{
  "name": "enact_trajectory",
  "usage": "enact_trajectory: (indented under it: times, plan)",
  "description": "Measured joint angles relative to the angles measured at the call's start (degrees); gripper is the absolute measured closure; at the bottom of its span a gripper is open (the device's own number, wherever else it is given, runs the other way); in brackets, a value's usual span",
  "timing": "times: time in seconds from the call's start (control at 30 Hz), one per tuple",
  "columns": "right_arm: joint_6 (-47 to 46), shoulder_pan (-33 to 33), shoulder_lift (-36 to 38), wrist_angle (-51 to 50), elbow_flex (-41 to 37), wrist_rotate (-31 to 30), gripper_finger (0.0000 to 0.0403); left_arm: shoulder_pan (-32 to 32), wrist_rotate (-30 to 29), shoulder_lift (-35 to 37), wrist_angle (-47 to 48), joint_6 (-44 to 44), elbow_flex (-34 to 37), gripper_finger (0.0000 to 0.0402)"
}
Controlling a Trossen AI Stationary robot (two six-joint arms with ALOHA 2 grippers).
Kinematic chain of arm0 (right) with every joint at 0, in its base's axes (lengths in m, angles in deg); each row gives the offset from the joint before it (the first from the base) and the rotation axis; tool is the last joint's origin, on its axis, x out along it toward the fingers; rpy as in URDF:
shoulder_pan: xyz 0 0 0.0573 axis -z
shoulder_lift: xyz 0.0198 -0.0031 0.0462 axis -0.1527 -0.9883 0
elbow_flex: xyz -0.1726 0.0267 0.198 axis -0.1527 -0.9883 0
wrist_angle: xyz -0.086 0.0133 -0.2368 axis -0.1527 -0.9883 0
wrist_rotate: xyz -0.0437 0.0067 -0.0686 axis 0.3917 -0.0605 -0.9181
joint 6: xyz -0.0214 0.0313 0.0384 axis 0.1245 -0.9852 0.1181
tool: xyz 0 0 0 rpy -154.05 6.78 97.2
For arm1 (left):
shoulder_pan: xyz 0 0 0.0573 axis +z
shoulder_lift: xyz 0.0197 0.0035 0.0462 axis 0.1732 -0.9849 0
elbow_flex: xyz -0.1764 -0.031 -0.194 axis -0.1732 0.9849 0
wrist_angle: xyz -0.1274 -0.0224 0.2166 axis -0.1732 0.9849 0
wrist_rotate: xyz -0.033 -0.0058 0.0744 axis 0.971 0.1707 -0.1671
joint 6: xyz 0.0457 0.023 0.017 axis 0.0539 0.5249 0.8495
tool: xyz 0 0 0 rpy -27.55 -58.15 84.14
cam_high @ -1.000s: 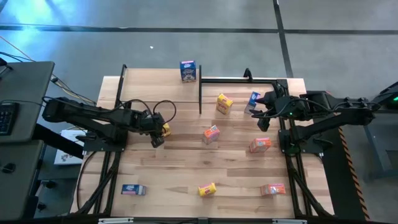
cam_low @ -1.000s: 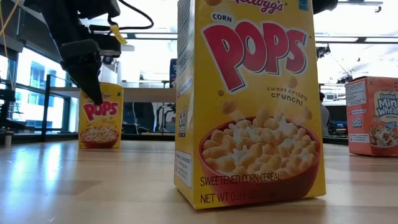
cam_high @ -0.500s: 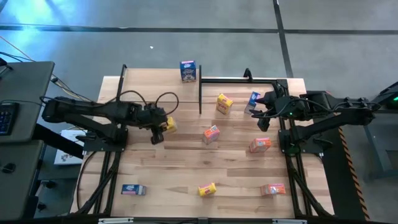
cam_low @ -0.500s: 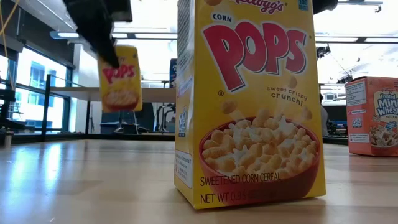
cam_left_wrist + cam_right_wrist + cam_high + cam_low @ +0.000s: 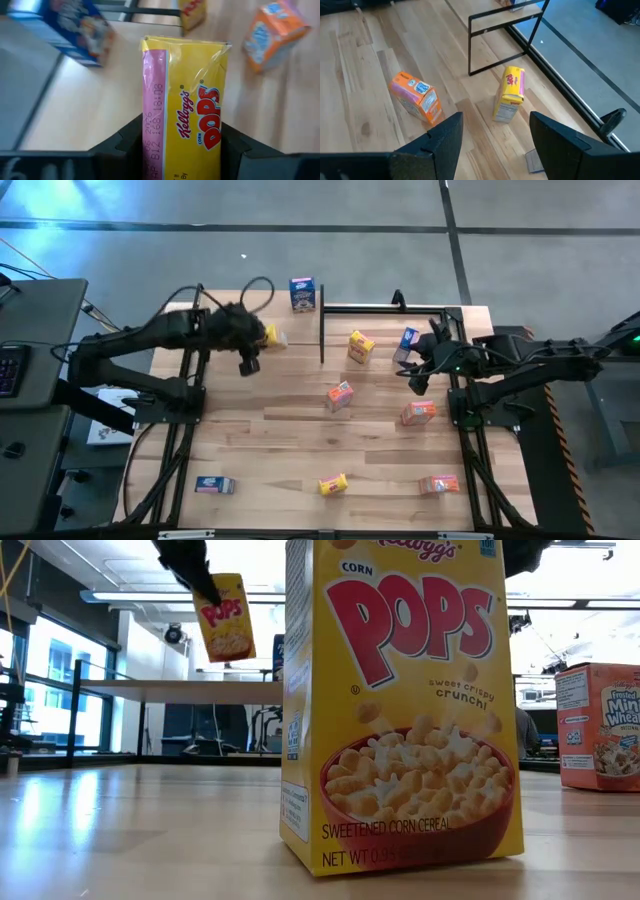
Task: Stack cereal on shelf
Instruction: Put the middle yellow cereal box on the shelf
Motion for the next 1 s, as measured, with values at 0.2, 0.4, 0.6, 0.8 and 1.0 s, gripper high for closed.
enact_trajectory:
  times: [0.2, 0.4, 0.6, 0.8, 1.0]
  plan:
    - [0.35, 0.0, 0.09, 4.01, -2.94, 0.89, 0.018, 7.86, 0.26, 0.0, -0.03, 9.32, -3.56, 0.0248]
    - [0.41, 0.02, 0.07, 5.14, -3.61, 0.41, 0.018, 14.5, 1.87, -0.04, -0.39, 15.58, -6.08, 0.0248]
    - [0.02, 0.02, 0.06, 5.28, -3.63, 0.66, 0.018, 20.01, 5.02, -1.76, -1.29, 21.59, -6.43, 0.0248]
    - [0.15, 0.02, 0.06, 5.24, -3.63, 1.25, 0.018, 23.46, 5.36, -5.46, -1.36, 26.19, -6.42, 0.0248]
    - [0.33, 0.02, 0.06, 5.22, -3.63, 4.29, 0.018, 25.11, 5.37, -8.67, -1.57, 31.26, -6.41, 0.0248]
